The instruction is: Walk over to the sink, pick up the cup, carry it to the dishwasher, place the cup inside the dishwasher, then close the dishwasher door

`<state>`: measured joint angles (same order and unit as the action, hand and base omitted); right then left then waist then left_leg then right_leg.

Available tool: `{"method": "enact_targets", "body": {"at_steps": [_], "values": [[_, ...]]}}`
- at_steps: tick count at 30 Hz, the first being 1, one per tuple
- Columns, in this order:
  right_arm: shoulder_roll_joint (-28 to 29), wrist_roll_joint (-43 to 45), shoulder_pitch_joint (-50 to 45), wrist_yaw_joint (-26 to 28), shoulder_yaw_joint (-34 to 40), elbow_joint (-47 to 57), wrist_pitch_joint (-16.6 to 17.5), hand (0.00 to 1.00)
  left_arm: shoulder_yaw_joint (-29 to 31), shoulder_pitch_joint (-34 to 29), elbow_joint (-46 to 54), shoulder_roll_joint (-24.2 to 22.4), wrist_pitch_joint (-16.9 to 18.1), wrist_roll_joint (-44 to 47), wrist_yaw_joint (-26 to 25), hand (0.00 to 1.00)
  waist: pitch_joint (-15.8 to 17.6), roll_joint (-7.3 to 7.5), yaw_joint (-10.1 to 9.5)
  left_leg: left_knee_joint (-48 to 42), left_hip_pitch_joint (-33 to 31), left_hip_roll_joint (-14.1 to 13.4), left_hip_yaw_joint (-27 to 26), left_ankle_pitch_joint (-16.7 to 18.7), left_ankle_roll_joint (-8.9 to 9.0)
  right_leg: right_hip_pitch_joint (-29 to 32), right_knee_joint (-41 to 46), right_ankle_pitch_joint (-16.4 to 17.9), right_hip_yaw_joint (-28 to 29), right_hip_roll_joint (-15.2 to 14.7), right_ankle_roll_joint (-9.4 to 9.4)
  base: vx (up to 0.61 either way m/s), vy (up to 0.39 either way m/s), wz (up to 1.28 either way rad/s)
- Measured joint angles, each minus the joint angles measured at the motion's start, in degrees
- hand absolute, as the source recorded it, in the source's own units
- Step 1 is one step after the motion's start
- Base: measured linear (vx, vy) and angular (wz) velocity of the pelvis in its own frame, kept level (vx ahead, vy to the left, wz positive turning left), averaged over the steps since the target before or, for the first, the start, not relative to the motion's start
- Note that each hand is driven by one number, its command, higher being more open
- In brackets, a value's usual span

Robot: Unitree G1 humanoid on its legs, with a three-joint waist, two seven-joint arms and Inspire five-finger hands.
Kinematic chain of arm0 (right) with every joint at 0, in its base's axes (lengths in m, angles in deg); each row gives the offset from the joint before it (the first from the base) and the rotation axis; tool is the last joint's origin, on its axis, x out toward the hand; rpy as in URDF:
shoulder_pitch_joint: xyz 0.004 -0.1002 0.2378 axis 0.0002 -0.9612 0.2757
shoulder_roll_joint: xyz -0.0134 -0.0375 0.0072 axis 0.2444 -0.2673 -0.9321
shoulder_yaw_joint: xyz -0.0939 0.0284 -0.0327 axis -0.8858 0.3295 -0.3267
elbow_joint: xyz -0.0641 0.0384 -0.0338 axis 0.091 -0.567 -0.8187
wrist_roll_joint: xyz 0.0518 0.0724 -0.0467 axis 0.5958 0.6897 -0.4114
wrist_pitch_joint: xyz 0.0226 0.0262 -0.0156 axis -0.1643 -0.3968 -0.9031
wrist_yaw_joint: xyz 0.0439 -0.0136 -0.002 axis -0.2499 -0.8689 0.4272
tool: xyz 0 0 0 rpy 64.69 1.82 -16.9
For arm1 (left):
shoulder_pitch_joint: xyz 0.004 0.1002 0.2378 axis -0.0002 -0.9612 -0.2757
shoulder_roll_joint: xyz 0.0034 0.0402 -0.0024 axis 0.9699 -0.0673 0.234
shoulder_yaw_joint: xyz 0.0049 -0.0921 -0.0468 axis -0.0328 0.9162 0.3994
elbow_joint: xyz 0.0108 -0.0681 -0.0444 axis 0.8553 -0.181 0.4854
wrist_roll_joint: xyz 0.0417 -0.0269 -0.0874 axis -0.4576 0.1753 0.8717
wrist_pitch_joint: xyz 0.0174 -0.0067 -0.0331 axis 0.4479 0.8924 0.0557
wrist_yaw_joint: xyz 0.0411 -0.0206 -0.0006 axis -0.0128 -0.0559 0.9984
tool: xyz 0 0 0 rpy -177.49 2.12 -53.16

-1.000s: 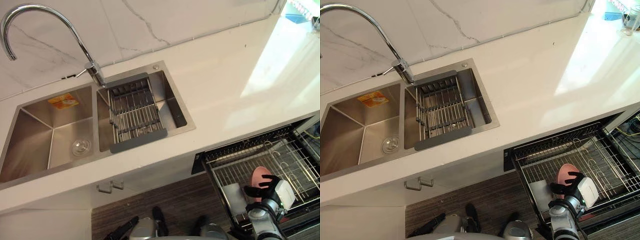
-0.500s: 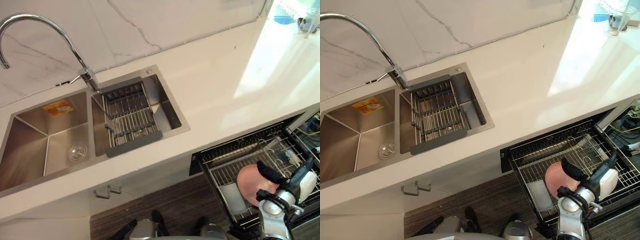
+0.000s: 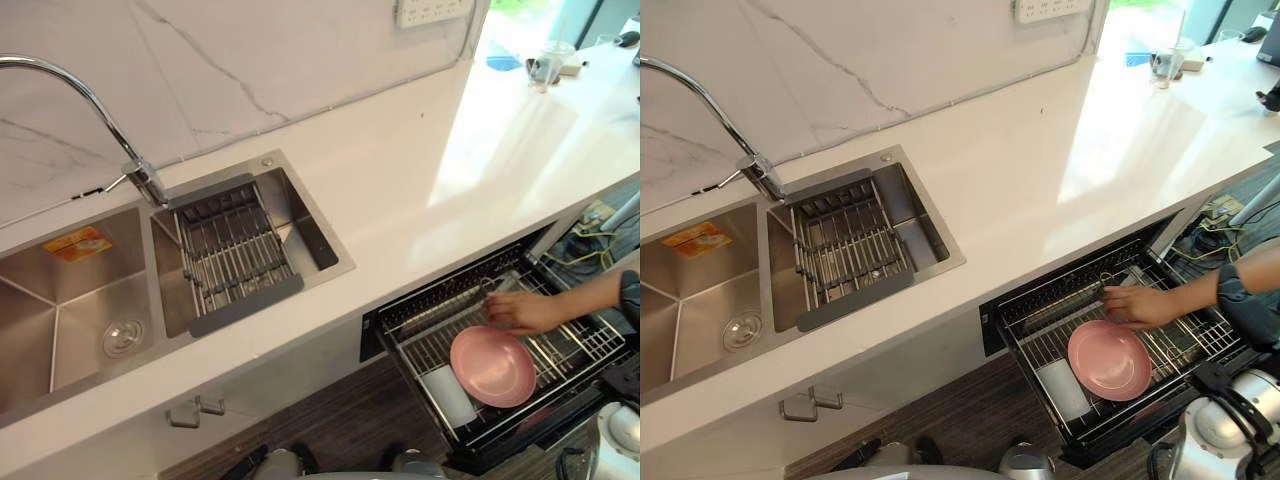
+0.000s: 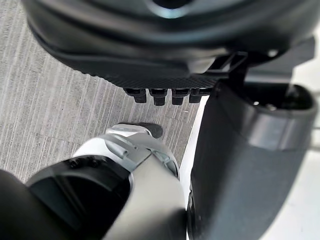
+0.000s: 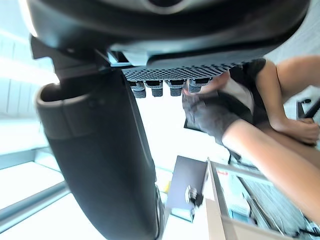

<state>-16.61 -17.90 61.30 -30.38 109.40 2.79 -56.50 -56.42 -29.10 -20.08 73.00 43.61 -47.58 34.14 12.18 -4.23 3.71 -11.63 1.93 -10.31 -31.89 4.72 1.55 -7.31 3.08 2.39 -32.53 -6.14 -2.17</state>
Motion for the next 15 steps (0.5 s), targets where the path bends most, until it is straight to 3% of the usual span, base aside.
{"method": "enact_targets", "body": {"at_steps": [7, 11, 13, 15], "values": [[2.3, 3.0, -1.5, 0.0, 2.5, 2.8, 0.0, 1.00, -1.6, 0.4, 0.7, -1.2, 0.5, 0.0, -3.9, 1.00, -0.1, -0.12, 1.95, -3.3, 0.2, -2.1, -3.0, 2.3, 0.53, 0.8, 0.1, 0.2, 3.2, 0.9, -0.23, -0.03, 0.024, -0.25], [5.2, 2.8, -4.5, 0.1, 2.6, 5.5, 0.6, 1.00, -4.5, 1.4, 1.6, -1.3, -0.8, 0.0, -6.9, 1.00, -0.2, -0.35, 3.60, -5.5, 0.2, -4.0, -7.5, 3.9, 0.98, 2.7, 0.1, 0.1, 6.9, 1.6, 0.01, 0.00, 0.041, -0.46], [6.4, 2.7, -5.8, 1.7, 2.5, 7.4, 1.1, 1.00, -5.7, 2.4, 1.6, -1.5, -1.4, 0.0, -7.6, 1.00, -0.5, -0.69, 4.23, -6.3, 0.4, -4.7, -9.7, 4.3, 1.30, 3.4, -0.1, -0.1, 8.6, 2.0, 0.31, 0.03, 0.031, -0.52], [7.2, 2.8, -7.4, 6.8, 1.4, 9.7, 1.8, 1.00, -6.3, 2.8, 1.2, -1.4, -2.2, 0.0, -8.3, 1.00, -0.4, -0.71, 5.61, -8.3, 1.1, -6.2, -13.1, 4.4, 1.45, 3.6, -0.8, -0.4, 11.0, 2.7, 0.77, 0.05, -0.001, -0.58]]}}
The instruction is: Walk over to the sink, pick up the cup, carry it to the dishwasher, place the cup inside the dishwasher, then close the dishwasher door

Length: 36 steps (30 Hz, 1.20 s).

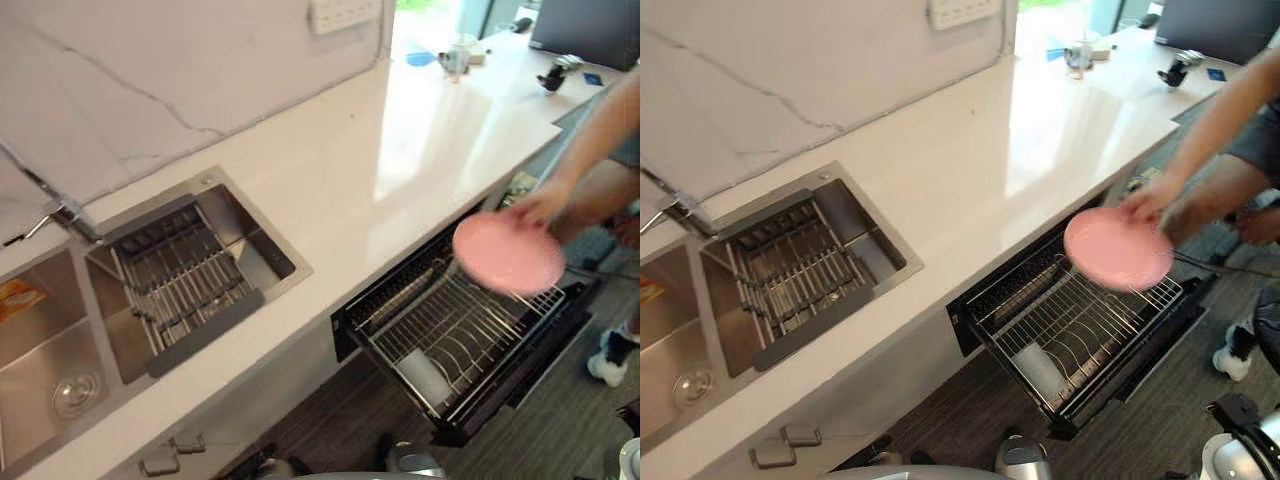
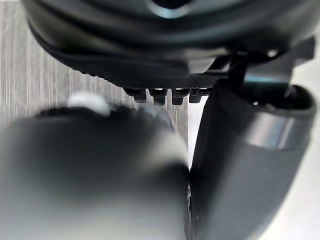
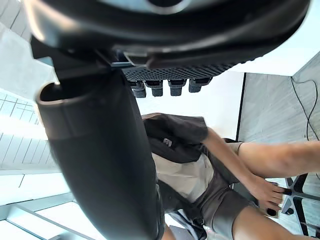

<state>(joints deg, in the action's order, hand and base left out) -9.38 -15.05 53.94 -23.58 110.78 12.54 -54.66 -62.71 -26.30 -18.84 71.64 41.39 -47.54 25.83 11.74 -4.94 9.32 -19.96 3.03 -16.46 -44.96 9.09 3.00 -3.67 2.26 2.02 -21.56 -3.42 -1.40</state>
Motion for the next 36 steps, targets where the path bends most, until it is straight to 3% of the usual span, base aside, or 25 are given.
{"method": "enact_targets", "body": {"at_steps": [3, 8, 12, 16, 23, 29, 36], "values": [[0.7, 0.1, -2.1, 5.9, -2.7, 1.4, 0.6, 1.00, -0.8, -0.1, -0.8, 0.2, 0.2, 0.1, -1.3, 1.00, 0.0, -0.25, 1.34, -5.2, -0.1, -2.6, -2.0, -0.1, -0.07, -0.7, -1.2, -0.5, 1.5, 0.8, 0.42, 0.05, -0.053, -0.35], [3.2, 2.2, -4.2, 14.0, -10.0, 0.6, 0.6, 1.00, -1.6, -0.4, -1.1, 0.2, 1.0, 0.3, -2.7, 1.00, -0.1, -0.96, 1.77, -11.6, -0.4, -5.8, -3.1, -1.1, -0.78, -3.5, -3.7, -0.5, 1.3, 1.4, 0.52, 0.04, -0.063, -0.03], [3.3, 2.4, -3.7, 16.0, -14.2, 0.6, 0.6, 1.00, -1.6, -0.4, -1.0, 0.2, 1.6, 0.4, -2.7, 1.00, -0.1, -1.04, 1.59, -13.1, -1.3, -6.4, -3.5, -1.3, -0.79, -5.0, -4.9, -1.3, -0.7, 1.4, 0.74, 0.11, -0.036, 0.26], [2.7, 7.7, -1.2, 16.2, -15.4, 1.3, 2.1, 1.00, -1.7, -0.4, -1.1, 0.1, 2.1, 1.6, -2.2, 1.00, 0.0, -0.83, 0.86, -10.8, -1.4, -4.2, -3.1, -1.3, -0.80, -6.2, -5.5, -1.4, -4.0, 0.3, 0.23, 0.14, 0.017, 0.40], [-0.4, 13.3, 2.9, 19.8, -18.8, 5.6, 8.6, 1.00, -1.6, -0.3, -1.3, 0.0, 2.9, 2.4, -1.1, 1.00, 0.2, -0.35, -1.22, -4.3, -1.4, 0.0, 0.1, -0.9, -1.36, -8.3, -5.7, -0.8, -10.2, -0.8, -1.09, 0.04, 0.057, 0.48], [-1.7, 13.3, 3.9, 20.0, -23.4, 5.6, 8.8, 1.00, -1.3, -0.2, -1.4, -0.3, 4.1, 2.5, -0.3, 1.00, 0.2, 0.00, -4.08, 0.4, -1.5, 2.0, 2.2, -0.3, -1.80, -8.3, -5.9, -0.6, -13.1, -0.5, -1.89, -0.04, 0.084, 0.30], [-2.0, 13.0, 3.3, 15.8, -23.2, 5.0, 8.1, 1.00, -0.2, -0.1, -3.7, -0.3, 6.5, 2.5, 0.7, 1.00, 0.1, 0.67, -3.68, 0.5, -1.3, 2.3, 2.2, -0.4, -1.93, -8.8, -6.3, -1.4, -13.0, -0.5, -1.55, 0.00, 0.078, -0.01]]}}
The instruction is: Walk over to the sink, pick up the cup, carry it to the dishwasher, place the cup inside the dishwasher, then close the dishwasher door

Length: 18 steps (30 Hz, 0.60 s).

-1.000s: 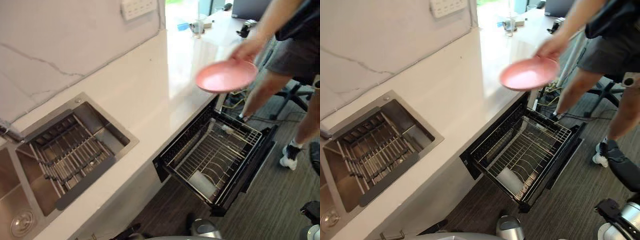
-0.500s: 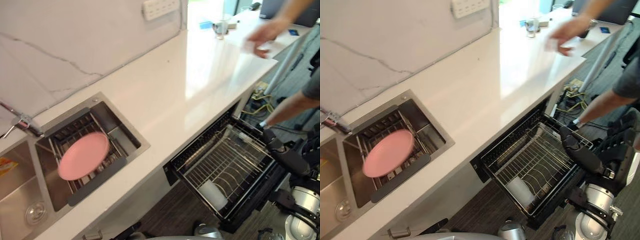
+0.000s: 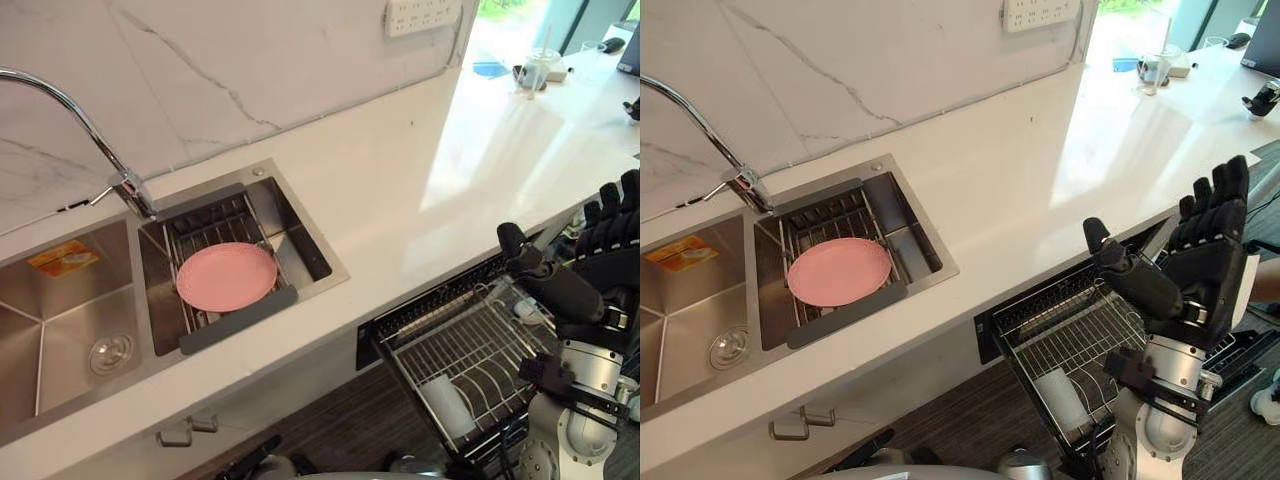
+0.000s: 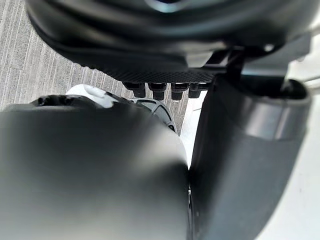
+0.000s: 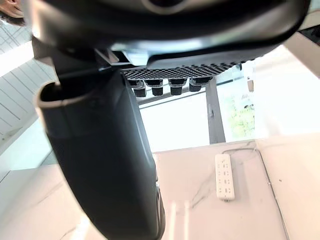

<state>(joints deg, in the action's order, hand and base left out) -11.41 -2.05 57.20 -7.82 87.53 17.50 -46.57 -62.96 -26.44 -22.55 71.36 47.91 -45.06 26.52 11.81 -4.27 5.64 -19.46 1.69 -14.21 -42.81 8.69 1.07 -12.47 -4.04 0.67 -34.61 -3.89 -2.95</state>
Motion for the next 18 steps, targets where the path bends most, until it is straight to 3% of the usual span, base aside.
{"method": "enact_targets", "body": {"at_steps": [4, 9, 11, 14, 16, 18], "values": [[-0.7, 0.3, 0.0, 1.3, 1.0, 0.0, 0.0, 1.00, 0.2, 0.0, -0.2, 0.0, 0.0, 0.0, 0.1, 1.00, 0.0, 0.15, 0.00, -0.3, 0.5, 0.0, 0.0, 0.0, -0.03, -0.4, -0.1, -0.1, 0.2, 0.0, 0.01, 0.01, 0.073, -0.03], [-2.7, 0.3, 0.2, 9.2, -1.1, -0.3, -0.1, 1.00, 1.1, -0.1, -0.3, 0.3, 0.1, 0.0, 0.1, 1.00, -0.4, 1.17, -0.25, -1.8, 0.4, -0.8, 0.2, 0.0, -0.03, -0.6, -0.2, -0.1, 0.8, 0.3, 0.09, 0.00, 0.061, -0.06], [-4.6, 0.0, 1.4, 11.3, -4.0, -1.2, -0.1, 1.00, 1.4, -0.1, -0.2, 0.6, 0.3, 0.1, 0.1, 1.00, -0.4, 1.74, -0.83, -3.3, 0.1, -1.1, 2.7, 0.0, -0.03, -0.7, -0.2, -0.2, 1.5, 0.4, 0.27, -0.01, 0.032, -0.22], [-8.9, -1.4, 6.9, 14.5, -11.1, -4.7, -0.5, 1.00, 2.1, -0.2, -0.2, 0.4, 1.3, 2.5, 0.1, 1.00, -0.6, 1.92, -3.32, -7.4, -1.4, -0.7, 13.7, -0.1, 0.15, -0.7, -0.4, -0.4, 5.1, 0.6, 0.13, -0.02, 0.041, -0.54], [-10.3, -2.5, 9.5, 16.0, -15.0, -6.3, -0.9, 1.00, 2.2, -0.5, -0.3, 0.4, 2.0, 2.8, 0.1, 1.00, -1.0, 2.04, -3.30, -8.7, -2.2, -1.2, 13.2, -0.2, 0.23, -0.7, -0.8, -0.6, 5.3, 0.6, -0.06, 0.01, 0.030, -0.11], [-11.0, -4.1, 9.7, 16.7, -16.8, -6.3, -1.6, 1.00, 2.1, -0.5, -0.2, 0.4, 2.4, 2.5, 0.2, 1.00, -1.5, 1.77, -3.27, -8.6, -2.6, -2.0, 8.0, -0.4, -0.09, -0.8, -0.7, -0.6, 3.3, 0.4, -0.05, 0.04, 0.028, 0.51]]}}
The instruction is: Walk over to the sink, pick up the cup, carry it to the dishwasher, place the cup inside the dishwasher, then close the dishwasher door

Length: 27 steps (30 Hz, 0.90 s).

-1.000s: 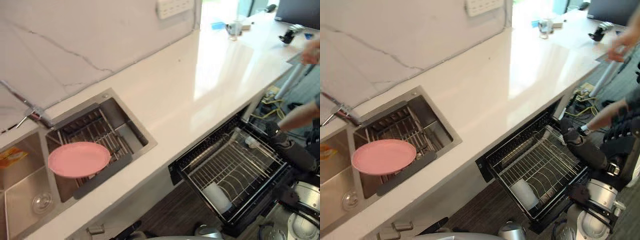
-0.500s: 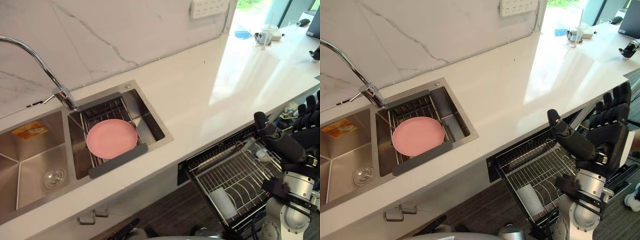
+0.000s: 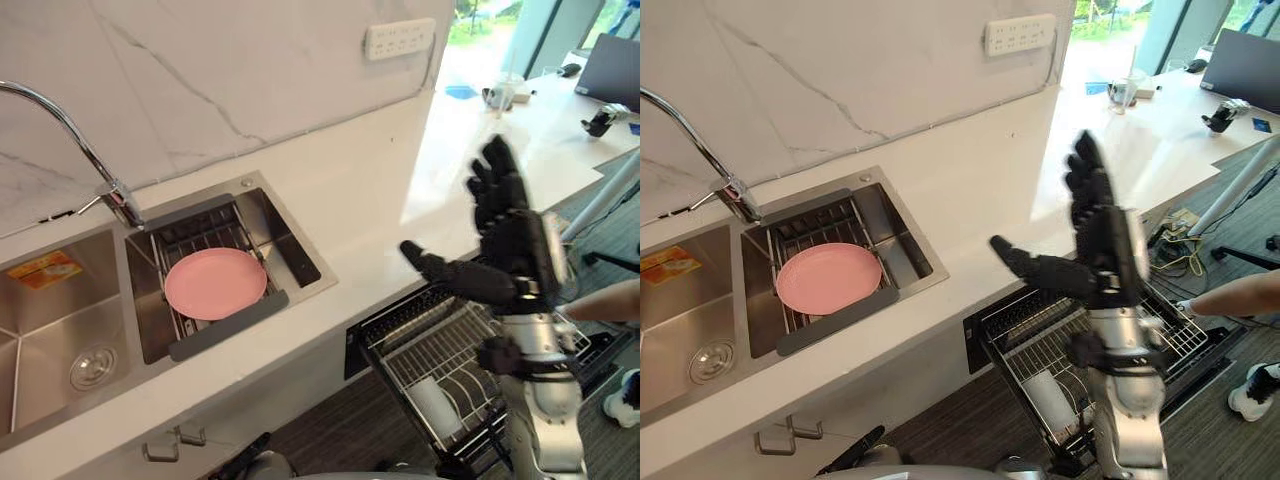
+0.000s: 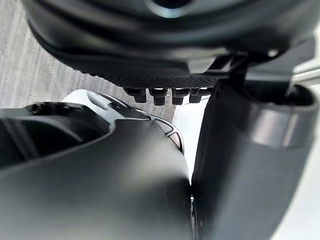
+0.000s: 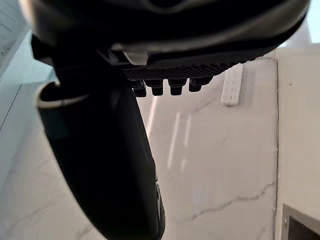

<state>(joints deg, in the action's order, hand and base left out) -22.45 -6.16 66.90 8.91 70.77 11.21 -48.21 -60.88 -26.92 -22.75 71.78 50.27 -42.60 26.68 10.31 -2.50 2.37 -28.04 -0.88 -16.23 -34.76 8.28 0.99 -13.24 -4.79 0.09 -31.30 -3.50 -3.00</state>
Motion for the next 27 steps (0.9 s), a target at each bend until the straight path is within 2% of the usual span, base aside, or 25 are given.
{"method": "enact_targets", "body": {"at_steps": [1, 2, 4, 6, 12, 15, 16, 17, 18, 19, 20, 21, 22, 23, 24, 25, 26, 27], "values": [[-0.3, -0.9, 0.0, -0.1, -0.2, -0.1, -1.0, 1.00, 0.0, 0.0, 0.0, 0.1, 0.0, -1.0, 0.1, 1.00, -0.2, 0.60, 0.07, 2.0, 0.2, 0.5, -3.7, -0.5, -0.79, 0.0, 0.0, 0.0, -2.2, -0.6, -0.06, 0.04, 0.053, 0.91], [-0.8, -1.1, 0.0, -0.8, -0.1, -0.4, -1.8, 1.00, 0.0, 0.0, -0.1, 0.2, -0.1, -2.5, 0.1, 1.00, -0.5, 1.03, 0.08, 5.4, 0.8, 2.1, -4.8, -0.7, -1.16, 0.0, 0.0, -0.1, -4.4, -1.0, -0.11, 0.04, 0.060, 0.97], [-1.2, -1.3, 0.2, -1.7, -0.2, -1.3, -2.8, 1.00, 0.1, 0.0, -0.4, 0.1, -0.4, -3.5, 0.0, 1.00, -1.0, 0.92, -0.27, 11.3, 1.9, 4.7, -3.0, -1.0, -0.76, -0.2, 0.4, 0.0, -7.0, -1.3, -0.40, 0.04, 0.077, 0.77], [-1.3, -2.3, 0.7, -2.0, -0.7, -1.8, -4.9, 1.00, 0.1, 0.0, -0.5, 0.2, -0.4, -3.8, 0.0, 1.00, -1.1, 1.34, -1.51, 15.3, 2.9, 7.6, -1.8, -2.5, -1.20, -0.7, 0.8, 0.0, -8.6, -2.7, -1.29, 0.02, 0.119, 0.48], [-1.3, -3.3, 1.5, -2.1, -2.2, -2.3, -6.3, 1.00, 0.0, -0.1, -2.3, 0.4, -0.5, -3.8, -0.2, 1.00, -3.1, 2.45, -1.58, 23.0, 4.5, 12.7, -0.3, -4.5, -2.29, 0.4, 3.0, 0.7, -10.3, -5.8, -3.54, 0.04, 0.142, 0.20], [-1.3, -3.3, 1.3, -2.7, -2.1, -2.5, -6.7, 1.00, -1.0, -0.3, -2.4, 1.0, 0.0, -6.4, -0.2, 1.00, -3.8, 2.91, -1.06, 26.7, 5.2, 15.5, 1.7, -5.2, -3.03, 3.9, 13.8, 5.9, -11.1, -10.9, -4.70, 0.11, 0.141, 0.34], [-1.3, -3.3, 1.0, -2.9, -1.9, -2.8, -6.7, 1.00, -1.8, -0.2, -2.4, 1.5, 0.4, -8.5, -0.2, 1.00, -4.0, 3.43, -0.66, 28.1, 5.5, 17.0, 2.9, -5.1, -3.16, 6.2, 21.4, 8.6, -10.6, -14.1, -4.66, 0.10, 0.105, 0.44], [-1.3, -3.3, 1.0, -3.0, -1.7, -3.1, -6.7, 1.00, -2.5, -0.1, -2.4, 1.8, 0.7, -9.5, -0.2, 1.00, -4.0, 3.58, -0.41, 28.5, 5.7, 17.7, 3.6, -5.0, -3.42, 7.7, 25.8, 9.5, -9.8, -16.0, -3.95, 0.17, 0.131, 0.81], [-1.2, -3.3, 0.9, -3.4, -1.4, -5.0, -6.7, 1.00, -3.7, 0.3, -2.4, 2.7, 0.9, -11.5, -0.2, 1.00, -3.8, 4.08, 0.23, 28.8, 6.1, 18.9, 6.1, -5.0, -4.73, 13.0, 40.0, 9.3, -5.0, -21.0, -0.61, 0.20, 0.096, 0.73], [-1.2, -3.3, 0.7, -3.5, -1.4, -5.8, -6.7, 1.00, -3.9, 0.5, -2.3, 3.0, 0.8, -12.0, -0.2, 1.00, -3.5, 4.44, 0.24, 28.8, 6.5, 19.2, 7.2, -4.8, -5.44, 14.8, 44.2, 8.9, -2.2, -22.0, 1.70, 0.17, 0.075, 0.74], [-1.2, -3.3, 0.5, -3.5, -1.4, -6.4, -6.7, 1.00, -4.3, 0.7, -2.2, 3.3, 0.8, -12.5, -0.3, 1.00, -3.4, 4.66, 0.31, 28.6, 6.8, 19.3, 8.2, -4.5, -5.83, 16.2, 47.1, 9.0, 0.3, -22.2, 2.87, 0.22, 0.012, 0.93], [-1.1, -3.3, -0.9, -3.6, -1.3, -7.6, -6.7, 1.00, -6.1, 1.0, -1.5, 4.1, 1.0, -15.6, -0.8, 1.00, -3.3, 5.09, 1.03, 28.0, 7.3, 19.0, 11.7, -4.7, -5.44, 19.0, 50.3, 11.2, 7.2, -19.9, 2.05, 0.18, -0.016, 1.01], [-1.1, -3.3, -1.2, -3.6, -1.3, -7.7, -6.7, 1.00, -6.3, 1.0, -1.3, 4.3, 1.4, -17.4, -1.0, 1.00, -3.3, 5.05, 1.26, 27.9, 7.4, 18.7, 12.7, -4.7, -5.35, 19.9, 49.5, 11.9, 9.3, -18.5, 1.64, 0.27, -0.034, 1.24], [-1.0, -3.3, -1.3, -3.6, -1.3, -7.6, -6.7, 1.00, -6.5, 1.4, -0.6, 4.4, 1.9, -20.3, -1.2, 1.00, -3.2, 4.95, 1.54, 27.7, 7.5, 18.1, 14.5, -4.8, -5.10, 21.5, 44.8, 12.5, 12.5, -15.9, 1.39, 0.22, -0.054, 0.74], [-1.0, -3.3, -1.3, -3.9, -1.3, -7.5, -6.6, 1.00, -7.2, 1.5, -0.1, 4.5, 1.8, -21.2, -1.2, 1.00, -3.2, 4.95, 1.47, 27.7, 7.5, 17.9, 15.2, -4.8, -4.88, 22.1, 41.5, 12.5, 13.1, -15.1, 1.35, 0.25, -0.078, 0.73], [-0.7, -3.3, -1.0, -4.0, -1.3, -7.4, -6.5, 1.00, -8.0, 1.5, 0.4, 4.9, 1.6, -22.1, -1.0, 1.00, -3.3, 5.11, 1.17, 27.5, 7.4, 17.6, 15.9, -4.6, -4.24, 23.1, 34.3, 11.5, 13.6, -14.1, 0.92, 0.25, -0.115, 0.42], [0.7, -3.3, -0.9, -4.0, -1.3, -7.4, -6.4, 1.00, -8.8, 1.5, 0.6, 5.7, 1.3, -22.4, -0.4, 1.00, -3.5, 6.14, 0.54, 27.0, 7.7, 18.0, 16.2, -4.0, -3.19, 23.8, 27.1, 3.7, 14.1, -13.4, 1.42, 0.20, -0.123, 0.27], [1.6, -3.3, -0.9, -4.0, -1.3, -7.4, -6.2, 1.00, -9.0, 1.6, 0.5, 6.2, 1.3, -22.4, -0.2, 1.00, -3.5, 7.13, 0.27, 26.8, 8.2, 18.5, 16.4, -3.7, -2.73, 24.3, 25.4, 0.1, 14.8, -13.6, 0.51, 0.17, -0.143, 0.03]]}}
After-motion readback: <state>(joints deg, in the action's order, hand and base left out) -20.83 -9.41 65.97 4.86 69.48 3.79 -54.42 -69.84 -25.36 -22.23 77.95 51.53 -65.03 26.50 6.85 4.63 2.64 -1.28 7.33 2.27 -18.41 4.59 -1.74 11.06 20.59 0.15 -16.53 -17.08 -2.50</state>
